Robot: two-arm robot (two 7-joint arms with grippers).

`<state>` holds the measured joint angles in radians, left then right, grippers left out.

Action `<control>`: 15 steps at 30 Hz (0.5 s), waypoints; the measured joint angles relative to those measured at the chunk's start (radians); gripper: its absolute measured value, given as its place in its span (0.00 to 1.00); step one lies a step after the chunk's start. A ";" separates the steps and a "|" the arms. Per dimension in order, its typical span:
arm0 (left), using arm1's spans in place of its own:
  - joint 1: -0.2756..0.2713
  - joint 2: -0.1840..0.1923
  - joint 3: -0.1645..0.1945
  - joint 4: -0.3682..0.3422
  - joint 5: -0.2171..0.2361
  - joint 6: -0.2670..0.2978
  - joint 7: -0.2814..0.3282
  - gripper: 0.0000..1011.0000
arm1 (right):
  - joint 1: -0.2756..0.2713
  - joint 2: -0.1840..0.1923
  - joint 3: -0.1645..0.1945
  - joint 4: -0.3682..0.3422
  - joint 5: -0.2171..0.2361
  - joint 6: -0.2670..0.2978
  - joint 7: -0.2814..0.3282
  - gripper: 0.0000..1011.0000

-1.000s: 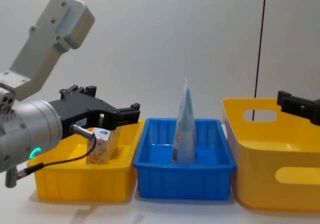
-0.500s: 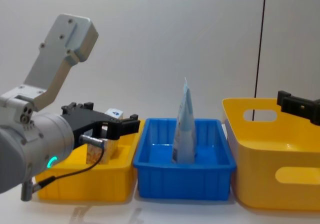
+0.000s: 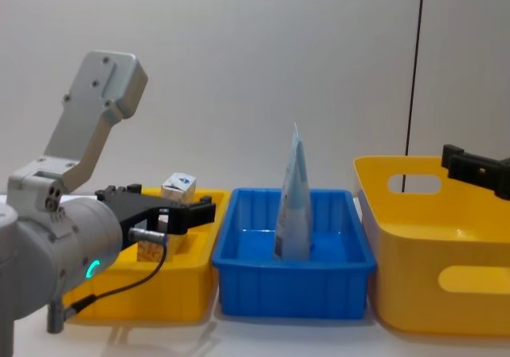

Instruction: Bimanual collaborative sorting of washing and personal care products

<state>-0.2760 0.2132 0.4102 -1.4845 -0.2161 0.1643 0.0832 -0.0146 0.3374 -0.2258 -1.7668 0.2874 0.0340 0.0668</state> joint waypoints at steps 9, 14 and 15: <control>-0.027 -0.007 -0.007 0.038 0.000 0.025 -0.012 0.99 | 0.000 0.000 0.000 0.000 0.000 0.000 0.000 0.99; -0.042 -0.004 -0.007 0.051 0.010 0.051 -0.020 0.99 | 0.000 0.000 0.000 0.000 0.000 0.000 0.000 0.99; -0.048 -0.003 -0.006 0.055 0.013 0.059 -0.022 0.99 | 0.000 0.000 0.000 0.000 0.000 0.000 0.000 0.99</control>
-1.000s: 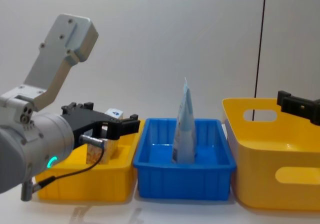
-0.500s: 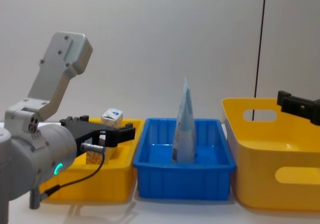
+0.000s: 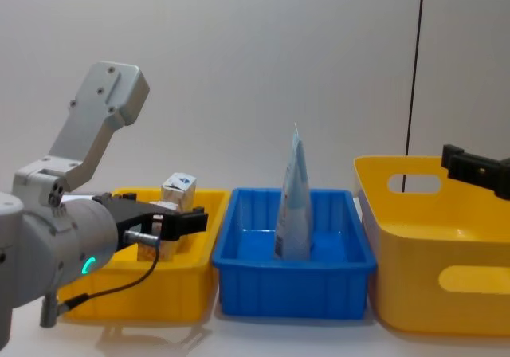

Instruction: Bimanual collaborative sorting of washing and personal care products

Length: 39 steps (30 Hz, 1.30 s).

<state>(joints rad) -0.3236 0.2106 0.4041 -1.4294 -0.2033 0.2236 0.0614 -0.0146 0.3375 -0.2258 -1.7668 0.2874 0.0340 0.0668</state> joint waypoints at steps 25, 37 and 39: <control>-0.048 -0.012 -0.020 0.079 0.029 0.029 -0.004 0.99 | 0.000 0.000 0.000 0.000 0.000 0.000 0.000 0.99; -0.076 -0.043 -0.047 0.150 0.019 -0.025 -0.007 0.99 | 0.000 0.000 0.000 0.000 0.000 0.000 0.000 0.99; -0.080 -0.049 -0.053 0.163 0.015 -0.036 -0.009 0.99 | 0.000 0.000 0.000 0.000 0.000 0.000 0.000 0.99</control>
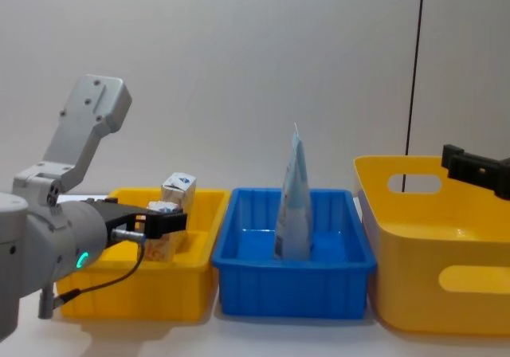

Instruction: Bimanual collaborative sorting of washing and personal care products

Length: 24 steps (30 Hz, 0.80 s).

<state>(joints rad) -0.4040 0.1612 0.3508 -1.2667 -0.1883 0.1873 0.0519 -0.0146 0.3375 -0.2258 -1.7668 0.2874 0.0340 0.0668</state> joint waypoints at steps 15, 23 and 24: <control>-0.024 -0.036 -0.028 0.071 -0.021 -0.041 -0.016 0.99 | 0.000 0.000 0.000 0.000 0.000 0.000 0.000 0.99; -0.042 -0.051 -0.034 0.106 -0.024 -0.040 -0.026 0.99 | 0.000 0.000 0.000 0.000 0.000 0.000 0.000 0.99; -0.046 -0.053 -0.035 0.113 -0.024 -0.039 -0.027 0.99 | 0.000 0.000 0.000 0.000 0.000 0.000 0.000 0.99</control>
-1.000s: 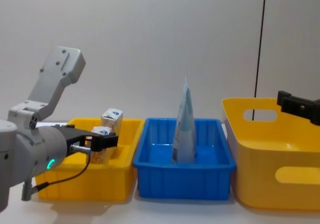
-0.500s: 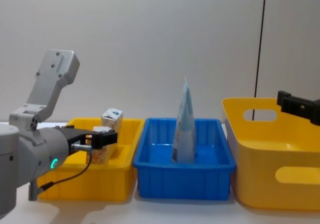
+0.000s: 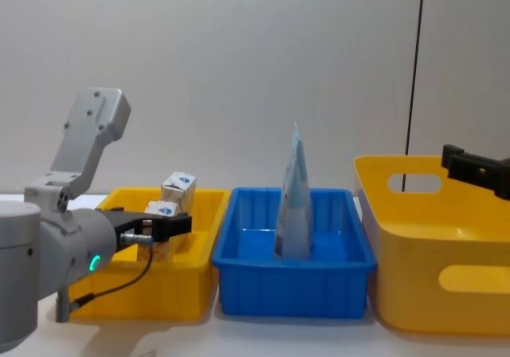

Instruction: Bimanual collaborative sorting of washing and personal care products

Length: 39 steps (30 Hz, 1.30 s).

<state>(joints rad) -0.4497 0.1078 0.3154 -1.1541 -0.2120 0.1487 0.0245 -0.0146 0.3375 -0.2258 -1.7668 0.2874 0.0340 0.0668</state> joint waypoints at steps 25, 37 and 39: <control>-0.020 -0.021 -0.015 0.040 0.025 0.018 0.011 0.62 | 0.000 0.000 0.000 0.000 0.000 0.000 0.000 0.99; -0.012 -0.021 -0.020 0.019 0.046 0.038 0.025 0.38 | 0.000 0.000 0.000 0.000 0.000 0.000 0.000 0.99; -0.010 -0.020 -0.020 0.013 0.049 0.041 0.026 0.38 | 0.000 0.000 0.000 0.000 0.000 0.000 0.000 0.99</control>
<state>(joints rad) -0.4598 0.0877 0.2958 -1.1407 -0.1632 0.1896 0.0503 -0.0146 0.3375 -0.2258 -1.7668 0.2874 0.0340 0.0668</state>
